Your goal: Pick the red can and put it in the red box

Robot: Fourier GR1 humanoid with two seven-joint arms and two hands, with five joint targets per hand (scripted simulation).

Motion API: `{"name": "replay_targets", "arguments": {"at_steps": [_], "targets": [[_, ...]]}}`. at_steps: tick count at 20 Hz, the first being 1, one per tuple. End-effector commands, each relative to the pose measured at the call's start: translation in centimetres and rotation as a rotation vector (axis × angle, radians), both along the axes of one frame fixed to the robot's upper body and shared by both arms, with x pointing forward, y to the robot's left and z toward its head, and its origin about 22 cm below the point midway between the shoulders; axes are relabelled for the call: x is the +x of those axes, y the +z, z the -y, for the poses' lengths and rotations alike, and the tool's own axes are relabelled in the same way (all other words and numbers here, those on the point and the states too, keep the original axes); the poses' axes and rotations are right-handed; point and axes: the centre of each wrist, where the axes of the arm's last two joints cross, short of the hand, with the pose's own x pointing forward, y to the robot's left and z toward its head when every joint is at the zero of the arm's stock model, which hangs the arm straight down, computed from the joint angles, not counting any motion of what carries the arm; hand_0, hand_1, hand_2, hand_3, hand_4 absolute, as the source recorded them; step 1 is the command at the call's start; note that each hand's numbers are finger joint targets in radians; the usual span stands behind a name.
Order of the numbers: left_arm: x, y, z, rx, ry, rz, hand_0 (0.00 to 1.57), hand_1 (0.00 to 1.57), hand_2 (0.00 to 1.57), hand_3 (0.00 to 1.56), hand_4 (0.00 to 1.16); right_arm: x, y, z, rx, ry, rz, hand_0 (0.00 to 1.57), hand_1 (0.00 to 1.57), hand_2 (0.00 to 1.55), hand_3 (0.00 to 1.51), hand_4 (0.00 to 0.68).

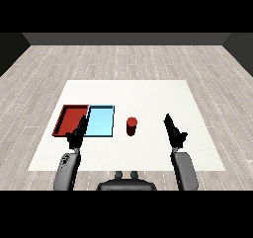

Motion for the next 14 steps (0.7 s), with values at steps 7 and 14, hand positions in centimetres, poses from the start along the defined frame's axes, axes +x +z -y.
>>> {"name": "replay_targets", "arguments": {"at_steps": [7,14], "targets": [[0.9,4.0,1.7,-0.108,-0.059,0.394,0.0,0.0,0.0,0.0,0.0,-1.2,2.1,0.7,0.079,0.037,0.265,0.0,0.0,0.0,0.0,0.0],[-1.4,2.1,0.9,-0.104,-0.054,0.483,0.0,0.0,0.0,0.0,0.0,-3.4,1.4,3.1,0.091,0.072,0.325,0.0,0.0,0.0,0.0,0.0]]}}
